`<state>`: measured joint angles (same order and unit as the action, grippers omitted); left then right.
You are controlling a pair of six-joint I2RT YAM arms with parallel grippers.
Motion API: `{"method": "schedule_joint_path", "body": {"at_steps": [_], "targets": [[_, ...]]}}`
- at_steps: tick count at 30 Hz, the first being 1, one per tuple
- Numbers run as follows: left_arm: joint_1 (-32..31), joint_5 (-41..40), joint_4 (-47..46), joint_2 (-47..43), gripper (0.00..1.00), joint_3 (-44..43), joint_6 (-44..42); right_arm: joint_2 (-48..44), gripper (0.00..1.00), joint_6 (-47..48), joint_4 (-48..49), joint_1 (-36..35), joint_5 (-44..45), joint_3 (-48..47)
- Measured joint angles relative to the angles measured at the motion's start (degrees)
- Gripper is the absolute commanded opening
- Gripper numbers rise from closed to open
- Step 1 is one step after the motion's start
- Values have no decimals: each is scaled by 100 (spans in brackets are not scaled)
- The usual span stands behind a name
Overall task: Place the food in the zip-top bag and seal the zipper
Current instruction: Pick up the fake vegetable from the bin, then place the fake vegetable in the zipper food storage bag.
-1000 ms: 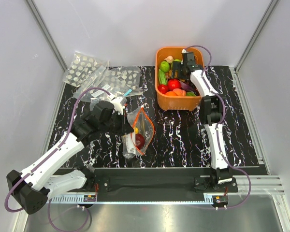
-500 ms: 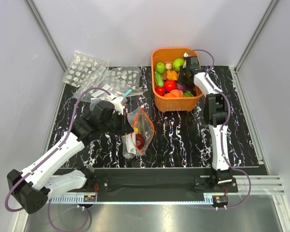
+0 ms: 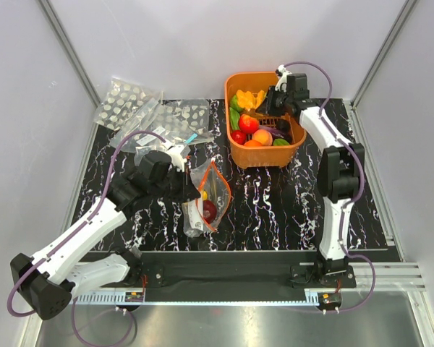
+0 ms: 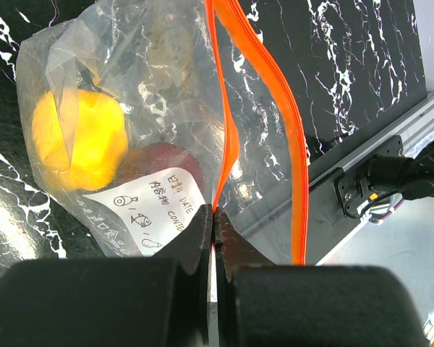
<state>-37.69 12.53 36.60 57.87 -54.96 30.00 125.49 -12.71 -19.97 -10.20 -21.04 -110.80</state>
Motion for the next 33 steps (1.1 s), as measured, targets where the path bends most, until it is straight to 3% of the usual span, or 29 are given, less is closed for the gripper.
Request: {"method": "schedule_joint_path", "body": {"at_steps": [14,22,28,33], "targets": [[0,-2,-4,0,0,-2,-2,-1416,14,-160,411,13,-398,1244],[0,-68,20,0,0,-66,-4,-3132,14,188,-94,-162,-184,2629],[0,-76,35,17,0,-118,0,-4645,15,461,-785,-1038,225,3145],[0,-74,94,151,0,-258,0,-5394,15,540,-1438,-1827,483,3526]]}}
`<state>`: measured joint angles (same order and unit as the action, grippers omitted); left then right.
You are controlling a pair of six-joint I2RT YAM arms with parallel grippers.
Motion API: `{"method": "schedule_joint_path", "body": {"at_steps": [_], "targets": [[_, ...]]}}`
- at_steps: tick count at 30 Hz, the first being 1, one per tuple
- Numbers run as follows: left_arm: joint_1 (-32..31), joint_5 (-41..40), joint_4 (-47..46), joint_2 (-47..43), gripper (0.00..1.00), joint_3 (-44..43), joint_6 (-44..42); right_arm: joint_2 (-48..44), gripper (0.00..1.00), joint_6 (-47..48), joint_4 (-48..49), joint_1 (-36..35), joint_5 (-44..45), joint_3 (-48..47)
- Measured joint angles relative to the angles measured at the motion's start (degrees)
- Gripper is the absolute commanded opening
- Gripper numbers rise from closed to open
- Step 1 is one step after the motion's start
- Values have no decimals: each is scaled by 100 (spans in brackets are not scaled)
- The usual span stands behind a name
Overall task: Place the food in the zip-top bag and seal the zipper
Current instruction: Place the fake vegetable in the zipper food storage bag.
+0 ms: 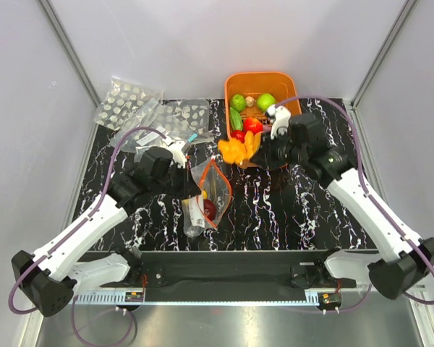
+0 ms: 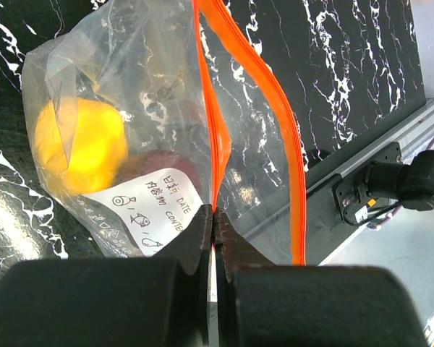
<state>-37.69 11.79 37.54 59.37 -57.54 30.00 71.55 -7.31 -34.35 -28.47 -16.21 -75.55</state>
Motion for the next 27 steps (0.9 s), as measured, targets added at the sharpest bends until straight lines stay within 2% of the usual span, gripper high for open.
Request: {"method": "schedule_joint_path", "body": {"at_steps": [8,16,27], "targets": [[0,-7,61,157,0,-282,2,-649,15,-195,-835,-874,417,704],[0,-9,109,251,0,-479,0,-238,15,-466,-1054,-1851,935,743],[0,13,4,254,0,-341,96,1370,15,-688,-1399,-2308,1987,-782]]}}
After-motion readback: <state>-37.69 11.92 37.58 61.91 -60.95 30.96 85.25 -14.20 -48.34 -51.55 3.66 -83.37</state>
